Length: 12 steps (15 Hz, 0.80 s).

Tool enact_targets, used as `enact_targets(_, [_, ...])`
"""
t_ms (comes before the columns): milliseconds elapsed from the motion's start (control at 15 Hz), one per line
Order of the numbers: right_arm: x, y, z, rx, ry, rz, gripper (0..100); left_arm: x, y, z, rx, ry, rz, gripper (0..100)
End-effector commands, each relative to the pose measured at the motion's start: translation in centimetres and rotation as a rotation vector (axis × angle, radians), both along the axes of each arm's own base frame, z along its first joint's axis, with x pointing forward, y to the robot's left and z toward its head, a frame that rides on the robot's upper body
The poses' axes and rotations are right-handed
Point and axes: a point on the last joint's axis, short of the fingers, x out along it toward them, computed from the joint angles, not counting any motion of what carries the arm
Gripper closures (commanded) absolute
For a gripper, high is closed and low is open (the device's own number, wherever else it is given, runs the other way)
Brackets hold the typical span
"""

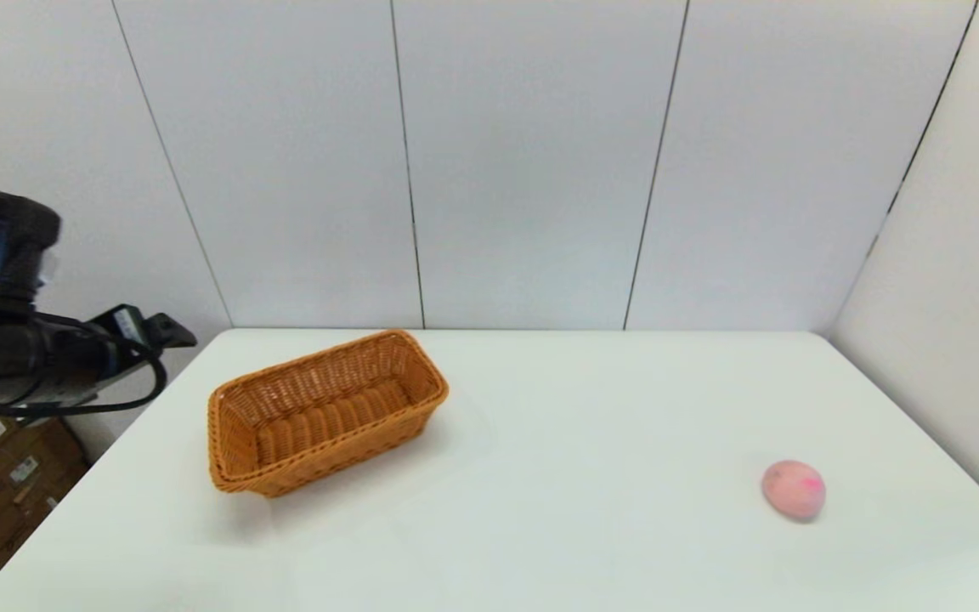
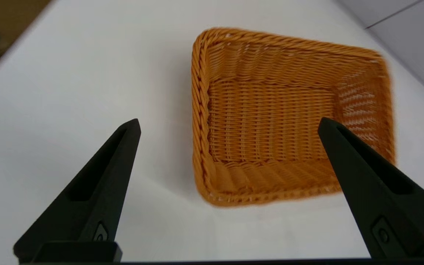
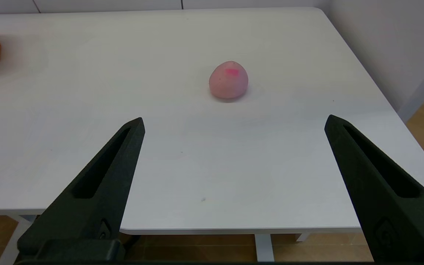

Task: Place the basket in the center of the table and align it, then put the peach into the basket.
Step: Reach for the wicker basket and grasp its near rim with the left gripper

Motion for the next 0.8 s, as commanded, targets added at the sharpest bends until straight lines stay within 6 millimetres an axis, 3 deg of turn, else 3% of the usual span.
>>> enact_targets(67, [0.0, 0.0, 0.0, 0.000, 0.001, 0.000, 0, 5.4, 0.1, -7.0, -0.104, 0.255, 0.025, 0])
enact_targets(667, [0.0, 0.0, 0.0, 0.000, -0.001, 0.000, 0, 7.2, 0.6, -13.0, -0.165, 0.442, 0.043, 0])
enact_targets(733, [0.0, 0.0, 0.0, -0.001, 0.001, -0.002, 0, 7.3, 0.5, -13.5, -0.175, 0.458, 0.037, 100])
enact_targets(800, [0.0, 0.0, 0.0, -0.001, 0.001, -0.002, 0, 7.4, 0.6, -14.0, -0.189, 0.472, 0.031, 100])
